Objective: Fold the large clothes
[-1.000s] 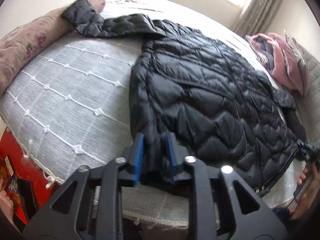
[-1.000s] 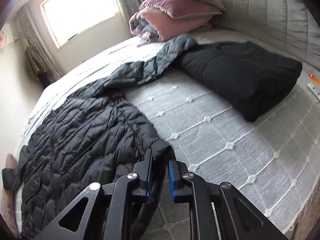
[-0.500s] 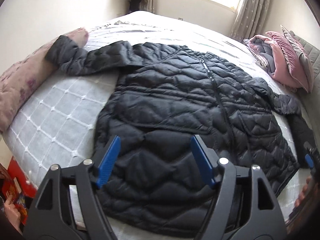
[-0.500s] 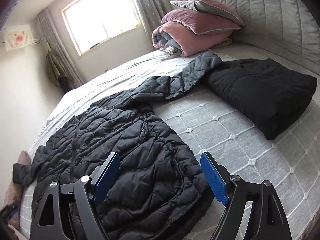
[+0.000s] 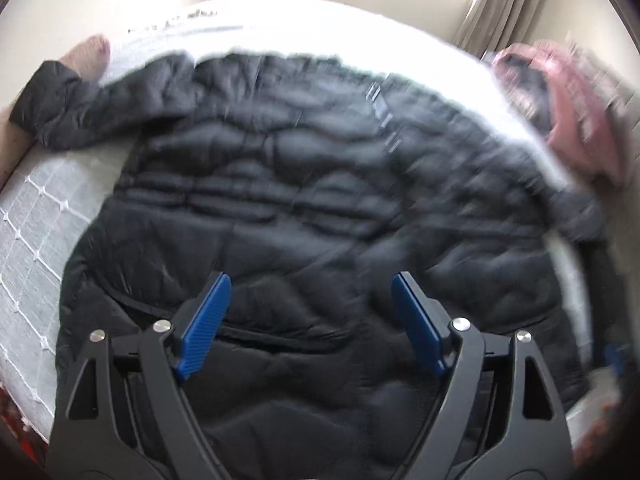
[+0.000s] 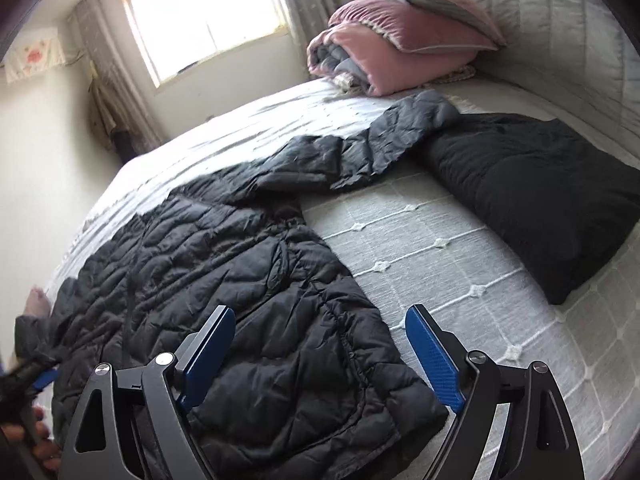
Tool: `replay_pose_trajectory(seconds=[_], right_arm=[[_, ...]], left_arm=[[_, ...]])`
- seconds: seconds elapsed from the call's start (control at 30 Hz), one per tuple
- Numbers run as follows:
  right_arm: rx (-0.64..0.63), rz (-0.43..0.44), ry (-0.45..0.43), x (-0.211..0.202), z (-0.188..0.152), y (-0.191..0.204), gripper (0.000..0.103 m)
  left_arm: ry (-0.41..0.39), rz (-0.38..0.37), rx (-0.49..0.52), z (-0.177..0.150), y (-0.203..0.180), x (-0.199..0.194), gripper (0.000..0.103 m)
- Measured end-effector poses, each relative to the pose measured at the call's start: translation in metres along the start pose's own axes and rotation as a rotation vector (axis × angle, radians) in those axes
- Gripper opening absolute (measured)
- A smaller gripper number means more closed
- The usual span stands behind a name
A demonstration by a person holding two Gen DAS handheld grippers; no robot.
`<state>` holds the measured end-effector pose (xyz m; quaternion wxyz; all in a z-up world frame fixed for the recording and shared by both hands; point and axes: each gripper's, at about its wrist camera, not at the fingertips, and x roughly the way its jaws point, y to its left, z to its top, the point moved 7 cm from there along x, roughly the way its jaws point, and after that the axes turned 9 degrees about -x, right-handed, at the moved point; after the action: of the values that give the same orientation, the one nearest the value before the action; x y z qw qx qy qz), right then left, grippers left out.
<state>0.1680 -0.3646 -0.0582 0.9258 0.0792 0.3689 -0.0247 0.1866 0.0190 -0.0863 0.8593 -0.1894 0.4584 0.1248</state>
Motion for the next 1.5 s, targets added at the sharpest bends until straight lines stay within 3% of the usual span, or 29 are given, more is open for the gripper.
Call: replay_pose_trajectory(seconds=[0.1,0.17,0.3,0.47,0.63,0.73,0.9,0.93,0.97,1.07,1.13,1.37,1.5], right_arm=[[0.071,0.112,0.042,0.017,0.006,-0.004,0.088],[0.095,0.124,0.061,0.03,0.016,-0.01,0.088],[0.16,0.059,0.054,0.053,0.052,-0.047,0.088],[0.267,0.055,0.002,0.083,0.113,-0.102,0.088],[0.337,0.023,0.013,0.138,0.155,-0.13,0.082],[0.408,0.008,0.04,0.175,0.157,-0.143,0.071],[0.41,-0.074,0.083,0.211,0.157,-0.154,0.02],[0.386,-0.104,0.08,0.212,0.163,-0.155,0.007],[0.363,-0.129,0.078,0.21,0.169,-0.154,0.005],[0.239,-0.266,-0.009,0.178,0.204,-0.153,0.003],[0.192,-0.311,-0.063,0.153,0.228,-0.154,0.002],[0.054,-0.566,-0.103,0.112,0.258,-0.167,0.002],[0.09,-0.571,-0.078,0.118,0.247,-0.186,0.002]], left_arm=[[-0.022,0.042,0.005,0.002,0.009,0.011,0.083],[-0.03,0.035,0.011,0.005,0.011,0.012,0.083],[-0.028,0.016,-0.014,0.009,0.015,0.013,0.083],[-0.017,0.018,-0.01,0.018,0.017,0.021,0.083],[-0.011,0.016,-0.03,0.024,0.021,0.027,0.083],[-0.011,0.036,-0.018,0.023,0.02,0.031,0.083],[-0.024,0.055,0.032,0.021,0.013,0.035,0.083],[-0.022,0.053,0.038,0.021,0.012,0.035,0.083],[-0.022,0.051,0.041,0.022,0.012,0.035,0.083],[-0.018,0.02,0.029,0.024,0.012,0.034,0.083],[-0.014,-0.014,0.028,0.024,0.01,0.032,0.083],[0.014,-0.058,0.132,0.015,-0.01,0.042,0.083],[0.028,-0.076,0.132,0.016,-0.008,0.041,0.083]])
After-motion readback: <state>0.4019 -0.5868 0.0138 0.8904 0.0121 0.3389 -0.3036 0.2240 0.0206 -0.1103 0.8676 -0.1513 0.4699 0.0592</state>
